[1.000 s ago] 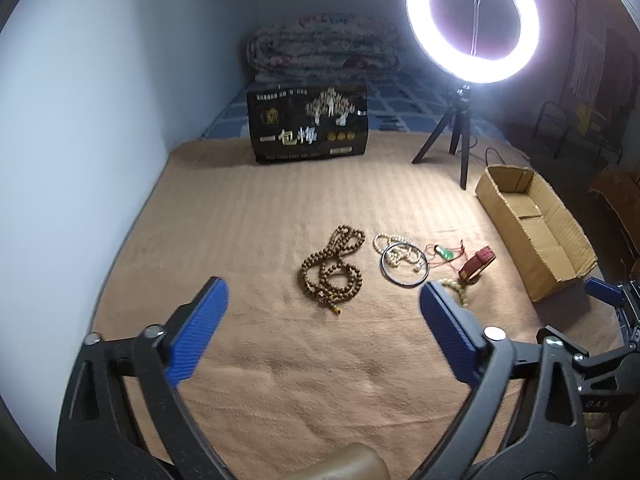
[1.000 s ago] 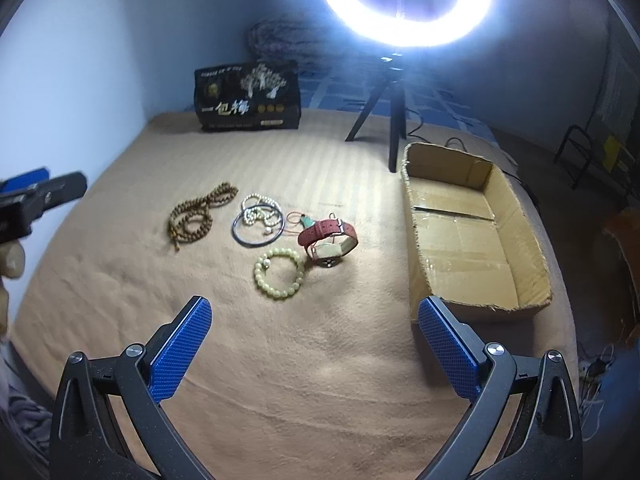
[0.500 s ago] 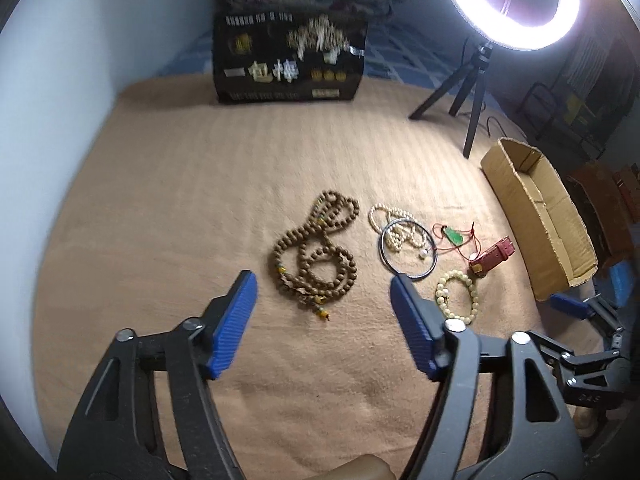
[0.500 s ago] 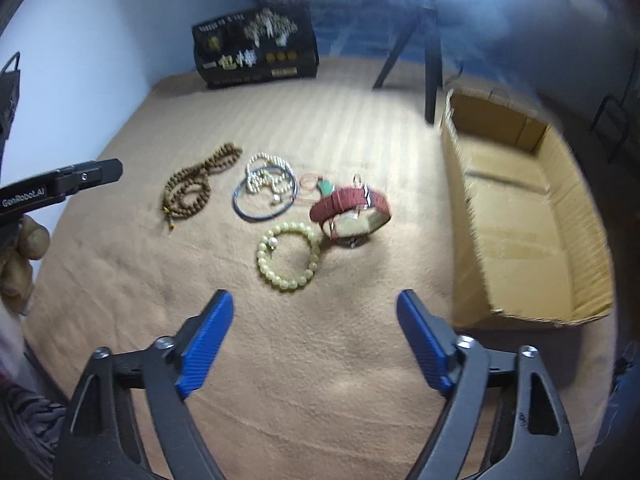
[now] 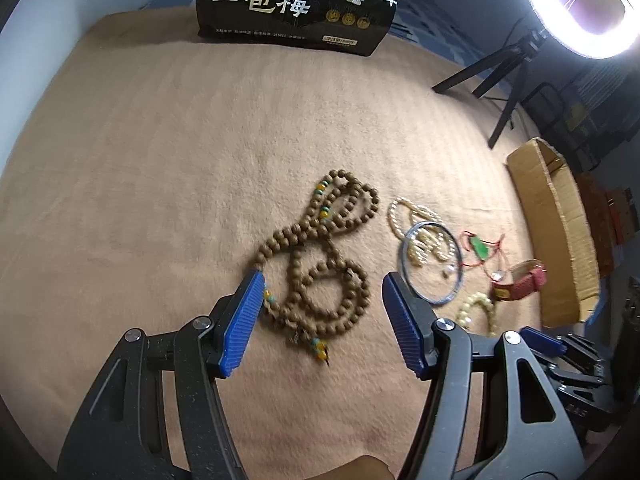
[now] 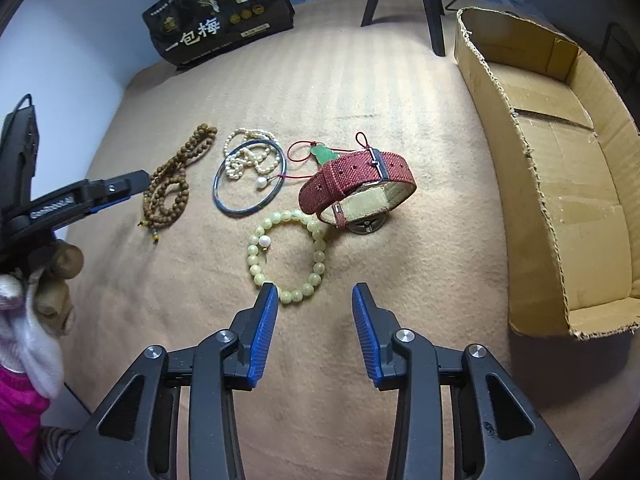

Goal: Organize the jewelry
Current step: 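Grasp the brown bead mala with the left tool while the right tool grasps the jade bracelet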

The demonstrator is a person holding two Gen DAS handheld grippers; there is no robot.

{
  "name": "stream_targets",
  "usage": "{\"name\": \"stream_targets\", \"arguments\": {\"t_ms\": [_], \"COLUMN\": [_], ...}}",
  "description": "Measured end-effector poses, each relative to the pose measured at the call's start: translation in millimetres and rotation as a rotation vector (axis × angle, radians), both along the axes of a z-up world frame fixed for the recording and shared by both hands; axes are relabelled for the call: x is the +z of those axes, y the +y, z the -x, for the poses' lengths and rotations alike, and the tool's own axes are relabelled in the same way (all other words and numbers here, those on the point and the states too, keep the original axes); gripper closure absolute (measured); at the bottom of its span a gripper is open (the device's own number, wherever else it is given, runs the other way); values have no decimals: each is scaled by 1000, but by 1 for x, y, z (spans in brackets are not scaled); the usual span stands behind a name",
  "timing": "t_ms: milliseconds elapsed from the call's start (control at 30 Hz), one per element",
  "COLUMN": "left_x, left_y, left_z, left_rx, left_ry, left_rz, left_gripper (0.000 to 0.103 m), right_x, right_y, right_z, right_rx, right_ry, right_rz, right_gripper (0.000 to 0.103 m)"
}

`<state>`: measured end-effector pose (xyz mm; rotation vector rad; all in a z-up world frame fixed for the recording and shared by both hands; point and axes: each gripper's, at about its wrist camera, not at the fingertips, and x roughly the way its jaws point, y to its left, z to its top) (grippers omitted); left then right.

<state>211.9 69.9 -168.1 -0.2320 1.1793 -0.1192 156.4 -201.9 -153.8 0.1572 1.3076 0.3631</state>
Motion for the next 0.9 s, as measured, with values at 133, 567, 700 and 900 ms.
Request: {"name": "stream_targets", "arguments": {"t_ms": [133,567,700,900], "left_x": [-6,-33,-35,-38], "left_y": [0,-7,-10,-18], "left_z": [-13,-31,-30,-26], "left_rx": [-4,-61,-59,-65], "left_ry": [10,72,63,54], "left_rz": [-48,-72,-79,-103], "left_gripper": [39,32,32,34], "right_x": [0,-15,-18,-25], "right_y": [4,9,14,21], "right_z": [-3,-14,-18,-26], "right_rx": [13,-8,-4,-19], "right_ry": [-8,25,26,28], "right_rz": [15,20,37,70], "right_gripper": [66,73,76,81]}}
